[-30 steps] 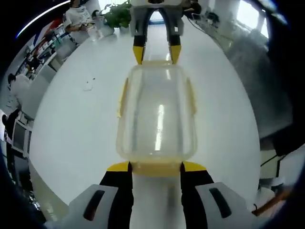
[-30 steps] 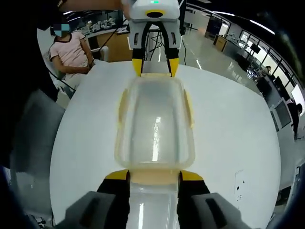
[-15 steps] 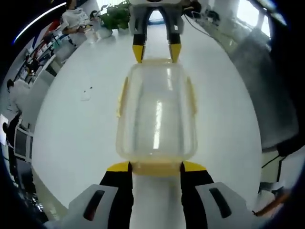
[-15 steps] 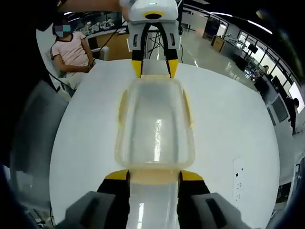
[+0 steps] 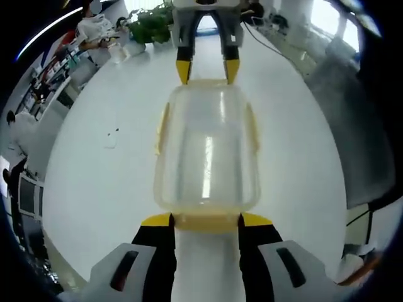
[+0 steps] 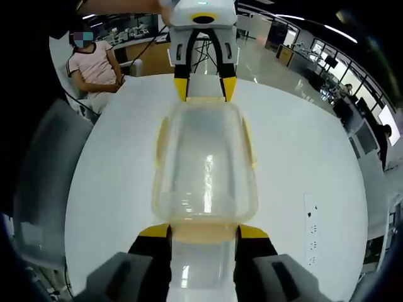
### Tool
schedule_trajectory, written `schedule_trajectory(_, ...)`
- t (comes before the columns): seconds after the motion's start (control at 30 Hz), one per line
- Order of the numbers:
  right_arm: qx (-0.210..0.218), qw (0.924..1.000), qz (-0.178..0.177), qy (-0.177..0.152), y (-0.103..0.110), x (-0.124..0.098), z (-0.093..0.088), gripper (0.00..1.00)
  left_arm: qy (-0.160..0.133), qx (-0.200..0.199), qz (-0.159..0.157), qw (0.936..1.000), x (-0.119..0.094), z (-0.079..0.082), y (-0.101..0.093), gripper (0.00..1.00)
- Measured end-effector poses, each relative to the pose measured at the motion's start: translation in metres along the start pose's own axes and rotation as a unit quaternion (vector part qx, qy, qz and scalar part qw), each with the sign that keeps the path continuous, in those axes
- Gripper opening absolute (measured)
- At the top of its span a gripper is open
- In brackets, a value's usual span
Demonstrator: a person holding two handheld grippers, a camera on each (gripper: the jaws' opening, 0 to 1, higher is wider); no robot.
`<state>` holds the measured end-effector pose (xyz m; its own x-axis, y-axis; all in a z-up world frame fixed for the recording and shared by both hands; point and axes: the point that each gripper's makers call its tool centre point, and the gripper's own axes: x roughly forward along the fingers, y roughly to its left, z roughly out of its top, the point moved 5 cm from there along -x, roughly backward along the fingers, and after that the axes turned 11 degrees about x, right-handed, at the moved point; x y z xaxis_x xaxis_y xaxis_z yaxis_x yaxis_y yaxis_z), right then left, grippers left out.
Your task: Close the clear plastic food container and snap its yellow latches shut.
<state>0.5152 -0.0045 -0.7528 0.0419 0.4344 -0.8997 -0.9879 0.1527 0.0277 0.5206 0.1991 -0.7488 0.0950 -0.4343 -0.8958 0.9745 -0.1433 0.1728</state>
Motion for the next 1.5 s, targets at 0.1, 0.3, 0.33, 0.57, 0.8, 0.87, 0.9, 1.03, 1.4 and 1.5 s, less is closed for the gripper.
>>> schedule_trajectory(0.1, 0.002, 1.0, 0.0, 0.002, 0.0, -0.001, -0.008, 0.36, -0.002, 0.004, -0.003, 1.0, 0.003, 0.007, 0.001, 0.35)
schedule_trajectory(0.3, 0.011, 0.9999, -0.004, 0.006, -0.001, -0.007, -0.022, 0.36, -0.003, 0.012, -0.005, 0.9999, 0.011, 0.019, 0.004, 0.35)
schedule_trajectory(0.33, 0.011, 0.9999, -0.004, 0.007, -0.001, -0.007, -0.024, 0.36, -0.003, 0.014, -0.005, 0.9999, 0.012, 0.021, 0.004, 0.35)
schedule_trajectory(0.57, 0.013, 0.9998, -0.008, 0.01, -0.004, -0.016, -0.035, 0.36, -0.01, 0.015, -0.003, 0.9998, 0.018, 0.033, 0.008, 0.35)
schedule_trajectory(0.8, 0.018, 0.9996, -0.008, 0.02, -0.006, -0.02, -0.049, 0.36, -0.011, 0.016, -0.007, 0.9998, 0.03, 0.046, 0.011, 0.35)
schedule_trajectory(0.87, 0.018, 0.9995, -0.01, 0.023, -0.008, -0.022, -0.053, 0.36, -0.014, 0.017, -0.007, 0.9997, 0.031, 0.051, 0.011, 0.35)
schedule_trajectory(0.9, 0.018, 0.9995, -0.01, 0.024, -0.008, -0.023, -0.055, 0.36, -0.015, 0.017, -0.007, 0.9997, 0.032, 0.053, 0.011, 0.35)
schedule_trajectory(1.03, 0.02, 0.9993, -0.013, 0.03, -0.009, -0.026, -0.062, 0.36, -0.017, 0.022, -0.006, 0.9996, 0.035, 0.06, 0.013, 0.36)
schedule_trajectory(1.4, 0.019, 0.9983, -0.018, 0.053, -0.012, -0.032, -0.078, 0.36, -0.025, 0.026, -0.008, 0.9993, 0.041, 0.078, 0.016, 0.35)
schedule_trajectory(1.5, 0.025, 0.9981, -0.017, 0.053, -0.013, -0.034, -0.083, 0.36, -0.026, 0.024, -0.008, 0.9993, 0.043, 0.082, 0.016, 0.35)
